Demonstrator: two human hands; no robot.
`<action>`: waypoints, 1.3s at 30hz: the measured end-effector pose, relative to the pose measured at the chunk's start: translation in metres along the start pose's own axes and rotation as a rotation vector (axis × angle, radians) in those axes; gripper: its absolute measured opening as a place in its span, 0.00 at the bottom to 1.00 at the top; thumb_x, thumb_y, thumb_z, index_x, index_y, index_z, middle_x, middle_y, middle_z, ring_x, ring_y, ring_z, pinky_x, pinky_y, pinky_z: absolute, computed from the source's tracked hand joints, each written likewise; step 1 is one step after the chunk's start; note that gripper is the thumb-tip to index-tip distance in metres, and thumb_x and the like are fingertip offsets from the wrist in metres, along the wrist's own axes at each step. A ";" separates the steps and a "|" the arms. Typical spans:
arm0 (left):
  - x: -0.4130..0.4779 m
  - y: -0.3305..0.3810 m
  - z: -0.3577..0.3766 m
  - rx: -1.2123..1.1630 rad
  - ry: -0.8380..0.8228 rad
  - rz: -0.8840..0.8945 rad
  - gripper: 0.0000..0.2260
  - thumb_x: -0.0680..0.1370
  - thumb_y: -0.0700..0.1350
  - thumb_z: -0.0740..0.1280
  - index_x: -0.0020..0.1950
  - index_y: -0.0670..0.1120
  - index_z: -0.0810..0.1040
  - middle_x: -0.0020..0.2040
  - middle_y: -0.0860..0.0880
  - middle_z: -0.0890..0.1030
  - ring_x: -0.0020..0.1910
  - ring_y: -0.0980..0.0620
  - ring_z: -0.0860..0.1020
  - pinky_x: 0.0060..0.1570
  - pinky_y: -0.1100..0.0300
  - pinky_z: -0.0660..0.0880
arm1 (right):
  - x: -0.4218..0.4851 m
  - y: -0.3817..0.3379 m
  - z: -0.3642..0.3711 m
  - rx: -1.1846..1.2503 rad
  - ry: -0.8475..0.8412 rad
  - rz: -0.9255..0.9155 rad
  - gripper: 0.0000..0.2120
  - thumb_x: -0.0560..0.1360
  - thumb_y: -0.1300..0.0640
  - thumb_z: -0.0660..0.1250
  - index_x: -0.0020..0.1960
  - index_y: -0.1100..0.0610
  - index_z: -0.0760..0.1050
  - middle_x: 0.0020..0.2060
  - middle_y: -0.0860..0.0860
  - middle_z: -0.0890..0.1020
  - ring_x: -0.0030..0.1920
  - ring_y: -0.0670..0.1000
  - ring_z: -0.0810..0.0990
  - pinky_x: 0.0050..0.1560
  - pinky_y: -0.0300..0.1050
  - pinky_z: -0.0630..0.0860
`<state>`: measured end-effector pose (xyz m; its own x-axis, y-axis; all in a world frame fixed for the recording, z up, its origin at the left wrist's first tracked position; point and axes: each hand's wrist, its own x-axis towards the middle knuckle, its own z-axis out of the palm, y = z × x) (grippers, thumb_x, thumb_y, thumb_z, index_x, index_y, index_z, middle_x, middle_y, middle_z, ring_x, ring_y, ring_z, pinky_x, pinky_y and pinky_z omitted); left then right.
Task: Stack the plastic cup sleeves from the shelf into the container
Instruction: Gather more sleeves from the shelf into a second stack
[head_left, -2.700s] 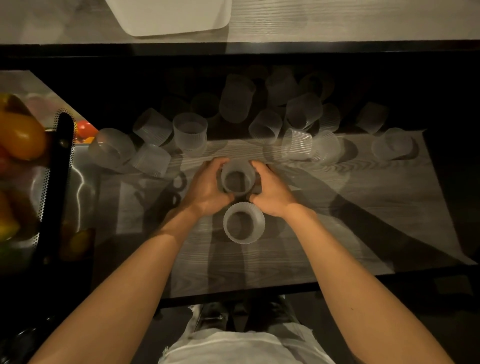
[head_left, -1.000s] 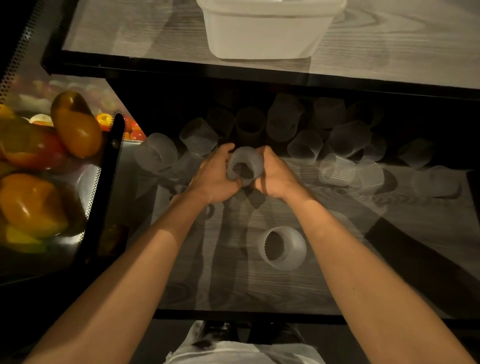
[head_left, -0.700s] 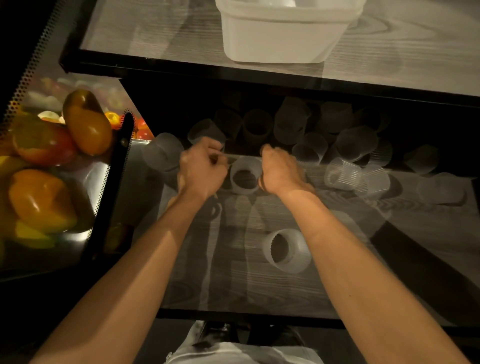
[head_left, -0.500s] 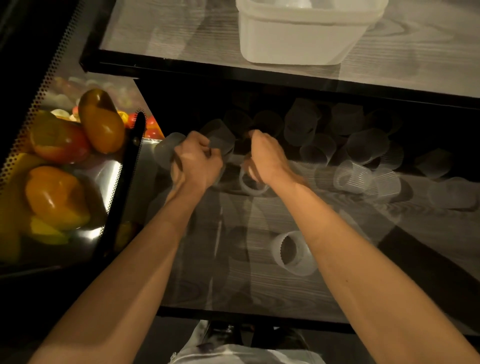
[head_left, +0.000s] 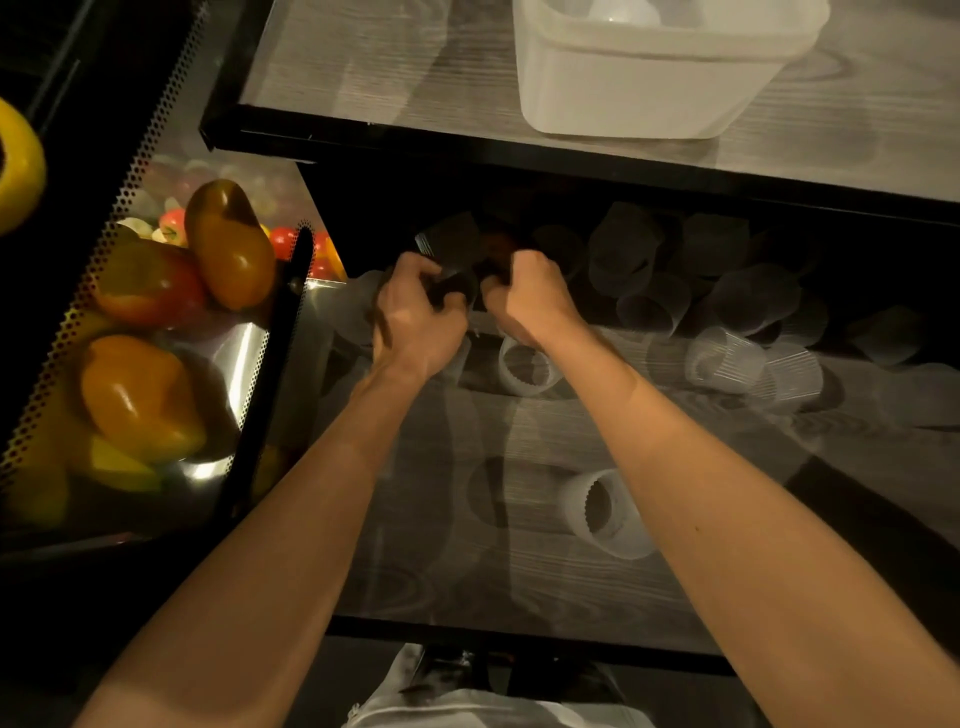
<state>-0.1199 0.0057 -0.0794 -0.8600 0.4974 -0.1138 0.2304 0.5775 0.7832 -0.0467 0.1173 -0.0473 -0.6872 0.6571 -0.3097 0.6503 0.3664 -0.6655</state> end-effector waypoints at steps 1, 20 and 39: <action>0.001 0.000 -0.001 -0.041 0.008 0.021 0.14 0.77 0.41 0.70 0.62 0.46 0.74 0.57 0.49 0.79 0.53 0.56 0.77 0.51 0.63 0.74 | 0.001 0.002 -0.003 0.012 0.005 0.006 0.09 0.81 0.57 0.64 0.42 0.57 0.72 0.37 0.49 0.75 0.36 0.48 0.74 0.31 0.40 0.66; 0.010 -0.014 0.002 -0.041 -0.117 -0.058 0.18 0.79 0.40 0.68 0.68 0.44 0.71 0.60 0.45 0.80 0.59 0.46 0.80 0.58 0.50 0.80 | 0.020 0.007 0.019 -0.044 -0.178 0.106 0.10 0.81 0.60 0.60 0.56 0.58 0.79 0.47 0.55 0.81 0.49 0.55 0.81 0.44 0.46 0.76; 0.005 0.000 0.000 -0.067 -0.086 0.049 0.10 0.80 0.42 0.65 0.59 0.50 0.70 0.55 0.42 0.77 0.47 0.48 0.80 0.44 0.55 0.79 | 0.007 0.008 -0.010 0.054 0.004 0.089 0.15 0.82 0.56 0.63 0.37 0.56 0.71 0.32 0.51 0.73 0.33 0.49 0.74 0.33 0.42 0.68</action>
<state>-0.1238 0.0084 -0.0803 -0.8055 0.5794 -0.1242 0.2379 0.5082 0.8277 -0.0426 0.1313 -0.0478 -0.6264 0.6880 -0.3665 0.6899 0.2705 -0.6714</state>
